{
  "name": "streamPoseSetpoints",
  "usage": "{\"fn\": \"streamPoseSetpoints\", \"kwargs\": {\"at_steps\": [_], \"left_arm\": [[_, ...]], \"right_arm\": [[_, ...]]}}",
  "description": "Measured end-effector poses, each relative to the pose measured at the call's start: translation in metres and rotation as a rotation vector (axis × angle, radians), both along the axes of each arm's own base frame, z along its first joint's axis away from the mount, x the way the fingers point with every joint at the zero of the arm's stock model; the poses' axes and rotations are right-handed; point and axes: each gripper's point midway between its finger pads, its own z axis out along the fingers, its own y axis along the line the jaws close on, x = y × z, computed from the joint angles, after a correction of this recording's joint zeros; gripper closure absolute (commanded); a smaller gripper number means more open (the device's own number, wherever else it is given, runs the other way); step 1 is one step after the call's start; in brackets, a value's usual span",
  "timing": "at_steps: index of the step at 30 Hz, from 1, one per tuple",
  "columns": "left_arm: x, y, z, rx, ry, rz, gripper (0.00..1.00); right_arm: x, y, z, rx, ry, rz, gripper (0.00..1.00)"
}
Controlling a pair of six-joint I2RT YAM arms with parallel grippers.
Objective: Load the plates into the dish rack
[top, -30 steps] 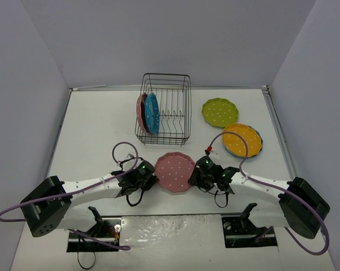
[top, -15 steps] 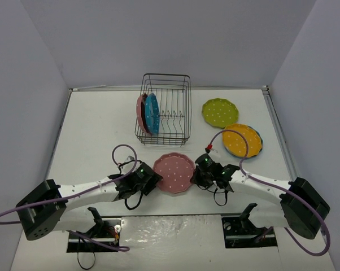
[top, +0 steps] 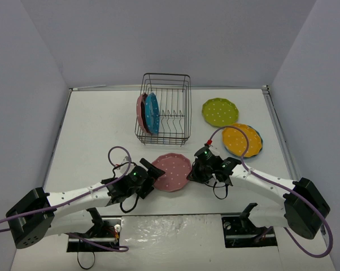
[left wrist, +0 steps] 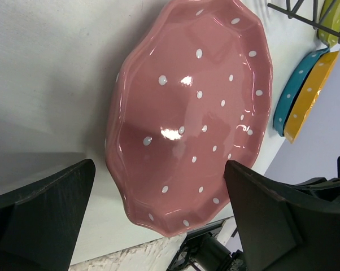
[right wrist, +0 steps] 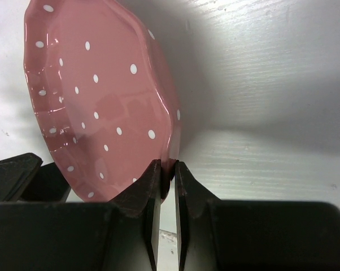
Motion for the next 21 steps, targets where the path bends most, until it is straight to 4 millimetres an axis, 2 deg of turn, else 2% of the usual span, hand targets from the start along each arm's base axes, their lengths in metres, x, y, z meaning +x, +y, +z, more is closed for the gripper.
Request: {"fn": "streamPoseSetpoints", "kwargs": {"at_steps": [6, 10, 18, 21], "left_arm": [[-0.003, 0.004, -0.010, -0.004, 0.011, 0.012, 0.03], [0.001, -0.002, -0.009, -0.029, 0.005, 0.019, 0.06], [0.010, -0.013, -0.011, -0.070, -0.004, 0.038, 0.26], [0.012, -0.015, -0.013, -0.076, -0.004, 0.043, 0.45]], "right_arm": [[0.004, 0.007, 0.006, 0.031, 0.029, -0.017, 1.00], [0.002, 0.009, 0.005, 0.046, 0.049, -0.024, 1.00], [-0.001, 0.013, 0.007, 0.071, 0.076, -0.024, 1.00], [-0.001, 0.016, 0.008, 0.088, 0.080, -0.026, 1.00]]}}
